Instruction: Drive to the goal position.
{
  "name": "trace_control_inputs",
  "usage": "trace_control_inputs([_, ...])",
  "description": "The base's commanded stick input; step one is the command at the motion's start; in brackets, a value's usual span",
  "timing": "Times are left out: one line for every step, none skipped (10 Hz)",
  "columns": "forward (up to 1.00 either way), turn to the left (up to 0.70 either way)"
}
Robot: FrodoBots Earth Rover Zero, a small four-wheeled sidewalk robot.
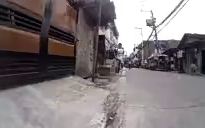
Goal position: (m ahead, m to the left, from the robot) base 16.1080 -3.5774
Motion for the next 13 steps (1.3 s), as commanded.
trace_control_inputs([1.00, -0.12])
trace_control_inputs([1.00, 0.00])
trace_control_inputs([1.00, 0.00])
trace_control_inputs([1.00, 0.00])
trace_control_inputs([1.00, 0.00])
trace_control_inputs([1.00, -0.05])
trace_control_inputs([1.00, -0.22])
trace_control_inputs([1.00, -0.27])
trace_control_inputs([1.00, -0.27])
trace_control_inputs([1.00, -0.27])
trace_control_inputs([1.00, -0.27])
trace_control_inputs([1.00, -0.27])
trace_control_inputs([1.00, -0.14])
